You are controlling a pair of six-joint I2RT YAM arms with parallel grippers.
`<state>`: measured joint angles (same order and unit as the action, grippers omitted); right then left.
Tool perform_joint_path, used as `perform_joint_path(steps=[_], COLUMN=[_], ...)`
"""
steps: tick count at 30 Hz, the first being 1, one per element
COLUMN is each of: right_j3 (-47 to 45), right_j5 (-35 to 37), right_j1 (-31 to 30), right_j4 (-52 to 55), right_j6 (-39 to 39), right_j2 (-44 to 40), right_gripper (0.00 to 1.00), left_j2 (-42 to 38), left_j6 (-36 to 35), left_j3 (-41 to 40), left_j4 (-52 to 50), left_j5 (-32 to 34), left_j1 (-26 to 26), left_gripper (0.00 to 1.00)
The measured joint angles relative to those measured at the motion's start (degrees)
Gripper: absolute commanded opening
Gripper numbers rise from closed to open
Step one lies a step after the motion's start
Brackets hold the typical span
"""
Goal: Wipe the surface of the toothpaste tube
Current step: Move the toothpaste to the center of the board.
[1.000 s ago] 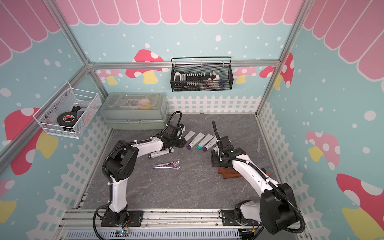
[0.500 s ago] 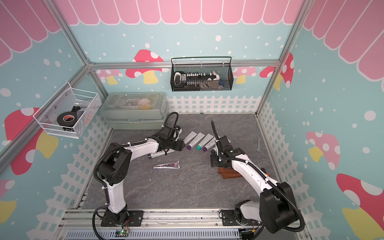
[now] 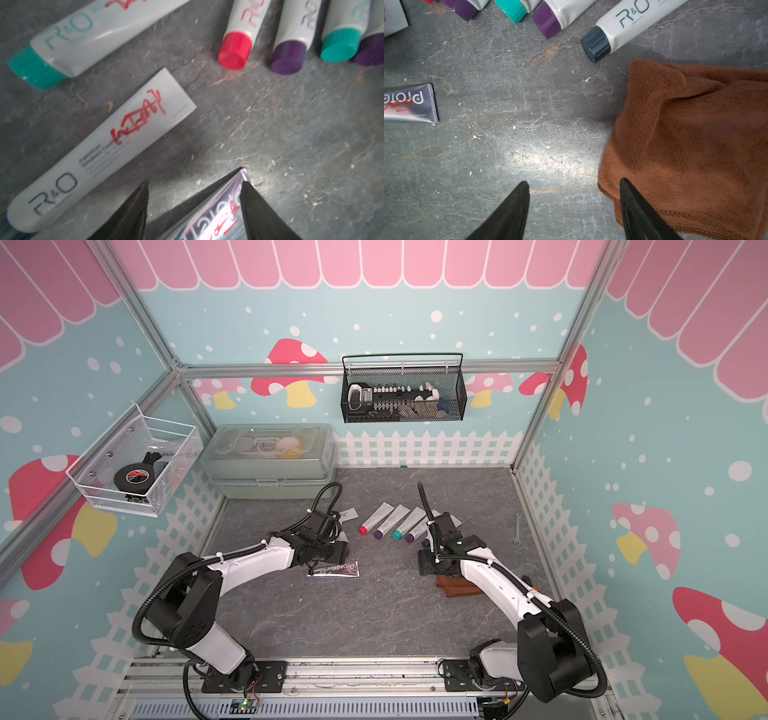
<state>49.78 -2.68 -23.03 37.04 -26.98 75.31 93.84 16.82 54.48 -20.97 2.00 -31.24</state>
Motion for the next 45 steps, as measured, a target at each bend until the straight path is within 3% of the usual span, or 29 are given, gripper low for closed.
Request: perform_joint_path(steps=[7,21,25,32,38,45], right_j3=[0.0,0.0,0.0,0.0,0.0,-0.8], right_j5=[0.0,0.0,0.0,0.0,0.2,2.1], right_j1=[-0.3,-0.9,-1.0,-1.0,-1.0,-1.0], right_j4=[0.0,-0.2,-0.2,-0.2,-0.2,-0.2], right_j6=[0.2,0.2,0.2,0.2,0.2,-0.5], right_j2=[0.4,0.2,0.2,0.2,0.2,-0.7], right_gripper=[0.68,0.67,0.67,0.67,0.66,0.66], left_j2=[-0.5,-0.5,-0.5,0.1,2.3,10.8], left_j6=[1.6,5.2,6.2,7.4,6.7,2.2], left_j3=[-3.2,-4.1,-5.4,-5.9,-5.0,4.4], left_j4=[-2.4,-3.8,-3.7,-1.1,4.4,7.8], left_j5=[0.3,0.4,1.3,3.6,2.3,-3.7], left_j1=[-0.6,-7.1,-9.1,-13.1,-17.5,-23.7], left_gripper=[0.69,0.69,0.64,0.44,0.42,0.43])
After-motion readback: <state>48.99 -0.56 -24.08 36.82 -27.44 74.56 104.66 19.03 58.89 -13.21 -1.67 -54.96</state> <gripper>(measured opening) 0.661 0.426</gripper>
